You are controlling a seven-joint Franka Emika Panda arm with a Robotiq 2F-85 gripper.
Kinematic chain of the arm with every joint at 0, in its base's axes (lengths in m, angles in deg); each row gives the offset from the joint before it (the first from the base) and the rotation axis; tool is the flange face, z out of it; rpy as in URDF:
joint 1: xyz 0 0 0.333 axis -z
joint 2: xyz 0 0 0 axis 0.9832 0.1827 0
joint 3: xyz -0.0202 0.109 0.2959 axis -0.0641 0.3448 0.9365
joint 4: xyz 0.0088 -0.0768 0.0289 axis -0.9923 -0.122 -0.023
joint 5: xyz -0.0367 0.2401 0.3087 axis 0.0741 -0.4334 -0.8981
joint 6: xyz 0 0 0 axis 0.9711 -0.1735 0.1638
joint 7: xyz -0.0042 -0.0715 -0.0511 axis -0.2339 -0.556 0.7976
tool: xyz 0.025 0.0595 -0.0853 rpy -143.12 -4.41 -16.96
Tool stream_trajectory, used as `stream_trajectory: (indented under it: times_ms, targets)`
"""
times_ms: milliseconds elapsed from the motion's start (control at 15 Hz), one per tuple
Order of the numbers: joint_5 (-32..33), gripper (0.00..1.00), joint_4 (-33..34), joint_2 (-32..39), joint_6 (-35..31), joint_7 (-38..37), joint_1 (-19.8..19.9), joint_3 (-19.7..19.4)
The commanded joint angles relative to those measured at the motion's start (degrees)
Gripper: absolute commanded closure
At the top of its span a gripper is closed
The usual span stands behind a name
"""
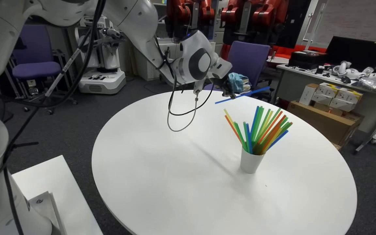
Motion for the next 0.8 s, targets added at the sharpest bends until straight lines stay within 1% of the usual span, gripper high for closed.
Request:
stream_trajectory:
  times_ms: [0,67,133,200,467,667,733]
  targets:
    - [0.54,1.0,0.32,1.58,-5.06,-7.67,-7.97,-12.79]
    - [-0.8,1.0,0.16,2.21,-5.35,-10.3,-9.95,-15.87]
    - [-2.53,1.0,-0.46,0.01,-2.21,-11.13,-9.43,-14.5]
    - [-5.07,1.0,-1.33,-2.55,-0.06,-10.51,-8.7,-12.47]
    - [-8.7,1.0,-2.71,-8.76,4.51,-10.21,-4.86,-5.15]
    - [-10.27,1.0,-2.47,-12.85,8.23,-9.99,1.07,2.1]
    - [-11.04,1.0,-2.27,-14.17,8.85,-9.24,4.63,5.88]
